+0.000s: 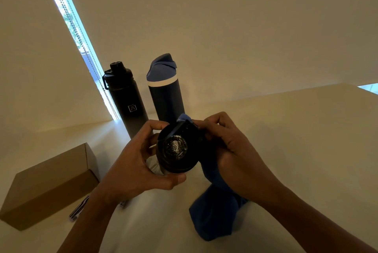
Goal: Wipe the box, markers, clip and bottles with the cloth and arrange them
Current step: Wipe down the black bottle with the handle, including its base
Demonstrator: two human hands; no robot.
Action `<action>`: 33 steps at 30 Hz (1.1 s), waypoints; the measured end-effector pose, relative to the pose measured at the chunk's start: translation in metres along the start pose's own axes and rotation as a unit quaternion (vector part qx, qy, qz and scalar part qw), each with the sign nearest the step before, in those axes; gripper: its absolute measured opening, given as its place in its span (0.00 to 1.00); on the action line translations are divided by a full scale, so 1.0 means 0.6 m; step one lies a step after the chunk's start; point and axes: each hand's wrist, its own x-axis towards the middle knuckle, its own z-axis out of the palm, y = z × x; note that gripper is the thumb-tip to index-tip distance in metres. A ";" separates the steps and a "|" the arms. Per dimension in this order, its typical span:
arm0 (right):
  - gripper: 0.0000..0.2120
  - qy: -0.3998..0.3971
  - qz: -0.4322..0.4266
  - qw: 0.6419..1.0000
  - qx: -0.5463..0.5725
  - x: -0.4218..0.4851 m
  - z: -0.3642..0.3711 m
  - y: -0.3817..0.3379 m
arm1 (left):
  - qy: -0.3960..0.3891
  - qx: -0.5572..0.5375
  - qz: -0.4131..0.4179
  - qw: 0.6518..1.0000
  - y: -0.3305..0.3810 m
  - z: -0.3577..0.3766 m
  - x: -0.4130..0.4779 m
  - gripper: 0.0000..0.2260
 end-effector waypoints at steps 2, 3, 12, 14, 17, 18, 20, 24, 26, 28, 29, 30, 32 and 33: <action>0.19 0.001 0.004 0.999 -0.036 -0.001 -0.003 0.001 | 0.011 -0.002 -0.006 1.000 -0.002 -0.003 -0.001 0.39; 0.19 0.002 0.002 0.999 -0.050 -0.002 -0.005 0.000 | 0.016 -0.002 -0.009 1.000 -0.002 -0.005 -0.001 0.39; 0.17 0.051 0.009 0.998 0.048 0.008 -0.045 -0.046 | 0.026 0.001 -0.049 0.998 -0.005 -0.007 -0.002 0.38; 0.14 0.068 -0.039 0.996 0.050 0.006 -0.043 -0.058 | 0.030 0.007 -0.046 0.998 -0.006 -0.006 -0.001 0.38; 0.14 0.042 -0.121 0.989 -0.069 0.000 -0.035 -0.062 | 0.036 0.009 -0.042 0.998 -0.006 -0.003 0.000 0.38; 0.15 0.030 -0.137 0.981 -0.132 -0.001 -0.033 -0.059 | 0.039 0.008 -0.040 0.998 -0.006 -0.004 0.000 0.38; 0.20 0.014 -0.160 0.956 -0.247 -0.002 -0.033 -0.054 | 0.048 0.004 -0.033 0.998 -0.007 -0.004 0.000 0.36; 0.22 0.014 -0.166 0.956 -0.240 -0.001 -0.043 -0.048 | 0.060 0.000 -0.028 0.998 -0.009 0.000 0.001 0.35; 0.24 0.017 -0.154 0.961 -0.230 -0.001 -0.049 -0.048 | 0.059 0.001 -0.032 0.998 -0.012 0.001 0.001 0.35; 0.19 0.029 -0.157 0.955 -0.251 -0.001 -0.053 -0.053 | 0.054 0.000 -0.030 0.998 -0.012 0.001 0.002 0.35; 0.16 0.038 -0.163 0.950 -0.263 -0.002 -0.055 -0.057 | 0.050 0.000 -0.028 0.998 -0.011 0.001 0.002 0.35; 0.15 0.044 -0.166 0.947 -0.271 -0.001 -0.055 -0.060 | 0.047 0.002 -0.027 0.999 -0.010 0.001 0.002 0.35; 0.16 0.046 -0.164 0.945 -0.279 -0.001 -0.050 -0.062 | 0.043 0.003 -0.023 0.999 -0.010 0.000 0.002 0.35; 0.16 0.042 -0.162 0.945 -0.282 -0.002 -0.046 -0.063 | 0.042 0.002 -0.021 0.999 -0.010 -0.001 0.002 0.35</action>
